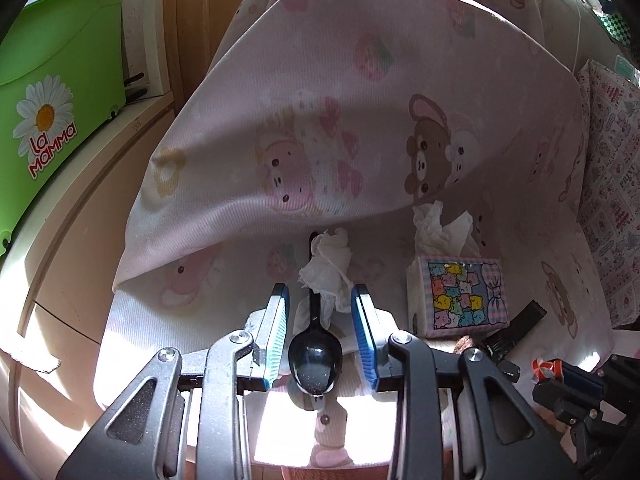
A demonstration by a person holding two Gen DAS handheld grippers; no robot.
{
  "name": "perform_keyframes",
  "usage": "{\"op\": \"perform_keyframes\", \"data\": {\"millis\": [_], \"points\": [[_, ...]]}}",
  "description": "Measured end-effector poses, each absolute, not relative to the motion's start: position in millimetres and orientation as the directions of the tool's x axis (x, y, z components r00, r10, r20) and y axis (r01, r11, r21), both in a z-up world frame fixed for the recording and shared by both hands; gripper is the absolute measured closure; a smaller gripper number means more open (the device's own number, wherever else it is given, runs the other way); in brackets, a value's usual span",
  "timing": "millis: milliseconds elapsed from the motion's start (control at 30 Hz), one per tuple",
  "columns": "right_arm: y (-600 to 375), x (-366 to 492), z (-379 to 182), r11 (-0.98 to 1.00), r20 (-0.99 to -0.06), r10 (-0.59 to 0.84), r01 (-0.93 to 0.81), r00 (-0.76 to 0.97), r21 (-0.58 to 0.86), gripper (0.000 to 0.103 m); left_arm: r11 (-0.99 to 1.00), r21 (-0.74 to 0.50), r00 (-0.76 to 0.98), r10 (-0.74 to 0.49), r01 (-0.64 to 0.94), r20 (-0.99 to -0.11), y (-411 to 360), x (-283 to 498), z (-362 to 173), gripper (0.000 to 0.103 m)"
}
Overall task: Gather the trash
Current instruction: 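Close the left tool on the white crumpled tissue and lift it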
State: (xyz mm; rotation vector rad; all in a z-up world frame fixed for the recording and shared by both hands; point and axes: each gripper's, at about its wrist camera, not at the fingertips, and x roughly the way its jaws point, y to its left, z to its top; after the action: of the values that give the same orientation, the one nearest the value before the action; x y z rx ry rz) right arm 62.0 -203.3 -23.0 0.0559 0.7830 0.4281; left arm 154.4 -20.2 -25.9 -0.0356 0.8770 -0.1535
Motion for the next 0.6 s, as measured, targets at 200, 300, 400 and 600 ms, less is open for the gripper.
{"op": "perform_keyframes", "data": {"millis": [200,300,400,600], "points": [[-201.0,63.1,-27.5,0.918,-0.683,0.379,-0.345,0.624,0.194,0.091,0.989,-0.107,0.613,-0.149,0.105,-0.776,-23.2,171.8,-32.4,0.074],[-202.4,64.5,-27.7,0.922,-0.684,0.37,-0.337,0.629,0.19,0.091,0.986,-0.151,0.58,-0.165,0.072,-0.797,-19.6,184.5,-42.5,0.084],[-205.9,64.9,-27.2,0.927,-0.682,0.363,-0.323,0.635,0.193,0.091,0.985,-0.17,0.587,-0.162,0.043,-0.793,-13.1,188.6,-41.1,0.092],[-215.0,62.7,-22.1,0.929,-0.669,0.364,-0.308,0.648,0.208,0.091,0.962,-0.264,0.62,-0.247,0.066,-0.745,-10.1,174.3,-19.7,0.093]]}}
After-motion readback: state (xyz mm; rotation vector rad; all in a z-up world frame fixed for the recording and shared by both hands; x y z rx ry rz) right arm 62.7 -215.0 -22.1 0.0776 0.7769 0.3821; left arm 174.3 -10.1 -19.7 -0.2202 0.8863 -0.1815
